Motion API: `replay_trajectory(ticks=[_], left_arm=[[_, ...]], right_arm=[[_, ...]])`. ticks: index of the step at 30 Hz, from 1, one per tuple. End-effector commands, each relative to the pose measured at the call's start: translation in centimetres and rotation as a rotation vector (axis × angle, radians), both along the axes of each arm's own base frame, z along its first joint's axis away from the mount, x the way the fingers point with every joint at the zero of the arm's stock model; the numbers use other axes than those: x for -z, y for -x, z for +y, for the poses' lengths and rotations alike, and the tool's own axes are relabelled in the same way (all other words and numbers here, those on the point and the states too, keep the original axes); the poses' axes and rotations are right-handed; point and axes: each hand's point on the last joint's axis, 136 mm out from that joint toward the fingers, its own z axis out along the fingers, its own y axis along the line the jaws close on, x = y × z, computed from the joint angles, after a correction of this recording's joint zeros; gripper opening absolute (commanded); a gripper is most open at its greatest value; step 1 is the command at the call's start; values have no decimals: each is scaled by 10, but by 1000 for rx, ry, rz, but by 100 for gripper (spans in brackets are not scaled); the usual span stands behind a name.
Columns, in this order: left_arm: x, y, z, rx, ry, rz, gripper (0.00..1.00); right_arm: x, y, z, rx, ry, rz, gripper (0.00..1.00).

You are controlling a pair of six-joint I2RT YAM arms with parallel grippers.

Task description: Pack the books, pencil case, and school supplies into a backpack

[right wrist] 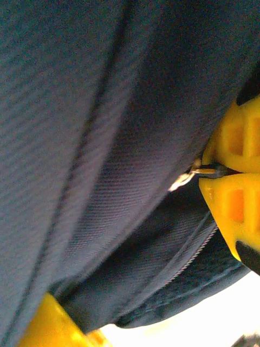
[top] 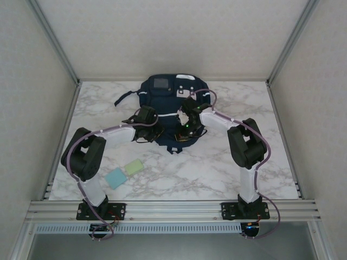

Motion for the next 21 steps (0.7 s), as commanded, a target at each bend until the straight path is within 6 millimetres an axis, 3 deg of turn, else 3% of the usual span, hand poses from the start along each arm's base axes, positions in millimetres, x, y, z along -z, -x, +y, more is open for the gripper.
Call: replay_trajectory(ticks=[1, 6, 14, 17, 21], left_arm=[[-5, -25, 7, -19, -29, -72, 0], [-10, -15, 27, 45, -82, -50, 0], [-29, -4, 62, 92, -150, -48, 0], [-34, 0, 73, 101, -171, -50, 0], [-37, 4, 86, 127, -193, -45, 0]], right_arm=[[9, 22, -48, -81, 206, -2, 0], [14, 15, -103, -94, 364, -15, 0], [1, -18, -152, -131, 490, -47, 0], [-9, -40, -162, -187, 510, -126, 0], [-16, -70, -156, -359, 505, -276, 0]])
